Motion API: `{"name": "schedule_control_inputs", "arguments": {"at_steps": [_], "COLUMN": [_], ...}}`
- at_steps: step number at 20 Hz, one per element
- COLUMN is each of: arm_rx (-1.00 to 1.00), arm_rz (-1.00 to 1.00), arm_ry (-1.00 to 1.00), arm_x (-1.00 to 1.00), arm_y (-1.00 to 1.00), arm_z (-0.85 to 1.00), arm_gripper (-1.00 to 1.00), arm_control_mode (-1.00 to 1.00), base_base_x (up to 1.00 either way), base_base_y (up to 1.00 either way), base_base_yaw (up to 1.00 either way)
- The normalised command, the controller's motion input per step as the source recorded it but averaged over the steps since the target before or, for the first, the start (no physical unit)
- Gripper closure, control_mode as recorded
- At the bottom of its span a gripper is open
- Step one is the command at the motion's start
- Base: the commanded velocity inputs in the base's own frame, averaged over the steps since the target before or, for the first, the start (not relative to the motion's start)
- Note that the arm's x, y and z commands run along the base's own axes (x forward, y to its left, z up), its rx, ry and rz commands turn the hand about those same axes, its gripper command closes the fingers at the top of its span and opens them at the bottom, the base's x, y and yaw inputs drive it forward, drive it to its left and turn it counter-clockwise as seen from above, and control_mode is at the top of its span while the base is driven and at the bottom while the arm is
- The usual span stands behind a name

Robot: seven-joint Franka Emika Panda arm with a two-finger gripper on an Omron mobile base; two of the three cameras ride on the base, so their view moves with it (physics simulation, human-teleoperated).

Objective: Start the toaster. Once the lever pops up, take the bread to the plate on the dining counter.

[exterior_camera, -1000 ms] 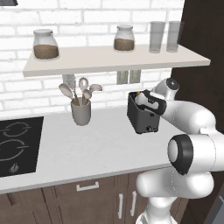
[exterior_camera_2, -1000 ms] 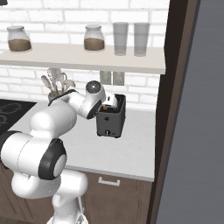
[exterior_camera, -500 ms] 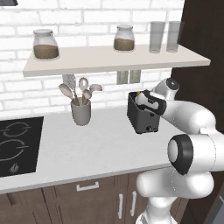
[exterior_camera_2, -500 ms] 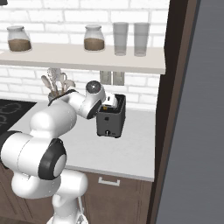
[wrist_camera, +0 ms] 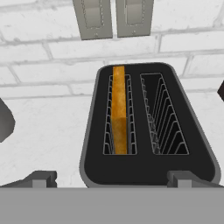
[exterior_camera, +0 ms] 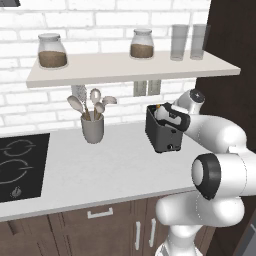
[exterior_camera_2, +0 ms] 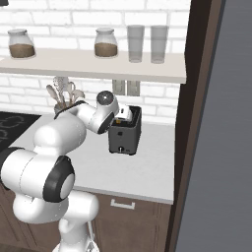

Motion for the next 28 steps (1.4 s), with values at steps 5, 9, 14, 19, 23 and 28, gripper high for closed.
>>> {"name": "schedule_control_inputs", "arguments": {"at_steps": [5, 9, 14, 19, 23, 28], "arm_rx": [0.0, 0.0, 0.0, 0.0, 0.0, 0.0], "arm_rz": [0.0, 0.0, 0.0, 0.0, 0.0, 0.0], "arm_ry": [0.0, 0.0, 0.0, 0.0, 0.0, 0.0], "arm_x": [0.0, 0.0, 0.0, 0.0, 0.0, 0.0], "arm_y": [0.0, 0.0, 0.0, 0.0, 0.0, 0.0], "arm_z": [0.0, 0.0, 0.0, 0.0, 0.0, 0.0], "arm_gripper": [-1.0, -1.0, -1.0, -1.0, -1.0, -1.0], "arm_control_mode": [-1.0, -1.0, -1.0, -1.0, -1.0, -1.0], "base_base_x": [0.0, 0.0, 0.0, 0.0, 0.0, 0.0], "base_base_y": [0.0, 0.0, 0.0, 0.0, 0.0, 0.0], "base_base_yaw": [0.0, 0.0, 0.0, 0.0, 0.0, 0.0]}}
